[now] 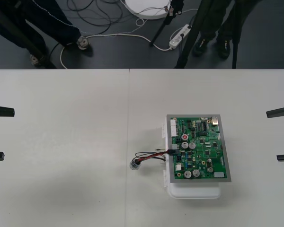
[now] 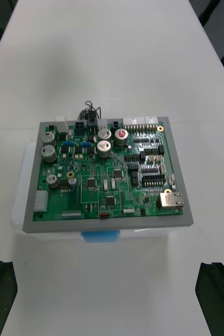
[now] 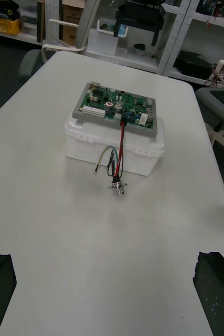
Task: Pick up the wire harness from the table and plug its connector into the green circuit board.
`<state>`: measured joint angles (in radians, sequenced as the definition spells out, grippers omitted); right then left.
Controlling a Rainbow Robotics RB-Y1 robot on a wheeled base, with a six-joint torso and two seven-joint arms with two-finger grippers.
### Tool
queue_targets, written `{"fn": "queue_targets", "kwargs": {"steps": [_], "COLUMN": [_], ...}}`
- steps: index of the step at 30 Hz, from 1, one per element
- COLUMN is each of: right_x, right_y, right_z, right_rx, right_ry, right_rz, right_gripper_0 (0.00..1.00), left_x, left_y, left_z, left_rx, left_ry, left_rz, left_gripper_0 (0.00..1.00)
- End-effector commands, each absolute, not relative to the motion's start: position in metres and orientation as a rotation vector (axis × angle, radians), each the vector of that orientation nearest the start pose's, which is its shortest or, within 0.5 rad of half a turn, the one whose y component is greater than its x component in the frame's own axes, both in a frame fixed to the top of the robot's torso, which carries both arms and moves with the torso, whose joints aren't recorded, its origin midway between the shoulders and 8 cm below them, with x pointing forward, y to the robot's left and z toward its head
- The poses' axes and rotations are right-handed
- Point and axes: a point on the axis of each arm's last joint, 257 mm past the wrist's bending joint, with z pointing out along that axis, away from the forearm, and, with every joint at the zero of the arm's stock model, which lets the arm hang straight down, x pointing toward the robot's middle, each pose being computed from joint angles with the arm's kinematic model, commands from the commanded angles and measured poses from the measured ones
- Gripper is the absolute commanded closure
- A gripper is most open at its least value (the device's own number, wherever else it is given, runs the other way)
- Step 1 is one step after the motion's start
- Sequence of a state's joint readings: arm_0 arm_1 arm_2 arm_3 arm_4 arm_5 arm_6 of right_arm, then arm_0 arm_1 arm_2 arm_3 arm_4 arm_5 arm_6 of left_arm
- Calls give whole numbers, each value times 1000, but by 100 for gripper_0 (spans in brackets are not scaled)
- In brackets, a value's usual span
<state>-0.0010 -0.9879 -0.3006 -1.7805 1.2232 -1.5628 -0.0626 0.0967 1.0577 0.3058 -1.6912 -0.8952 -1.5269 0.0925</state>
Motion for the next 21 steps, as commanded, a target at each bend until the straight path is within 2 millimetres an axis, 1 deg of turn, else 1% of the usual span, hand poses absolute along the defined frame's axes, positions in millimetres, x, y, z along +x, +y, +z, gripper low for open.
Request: {"fn": "queue_targets", "kwargs": {"steps": [1,6,10,13,18,21], "right_x": [340,338,333,329,321,317], "right_y": [-277,-270,-263,-260,-259,-261], "right_z": [-122,-120,-112,-112,-111,-108], "right_rx": [-1705,-1703,-1689,-1676,-1651,-1646], "right_ry": [1514,1572,1556,1554,1554,1554], "right_rz": [405,391,428,458,496,485], "right_gripper_0": [0,0,0,0,0,0], "left_x": [293,291,288,287,285,285], "left_y": [283,281,279,277,273,272], "left_z": [-82,-74,-70,-69,-67,-66], "left_rx": [1505,1513,1521,1528,1540,1541], "left_ry": [1430,1424,1416,1409,1397,1392], "left_rz": [-757,-769,-777,-779,-782,-784], "left_gripper_0": [0,0,0,0,0,0]}}
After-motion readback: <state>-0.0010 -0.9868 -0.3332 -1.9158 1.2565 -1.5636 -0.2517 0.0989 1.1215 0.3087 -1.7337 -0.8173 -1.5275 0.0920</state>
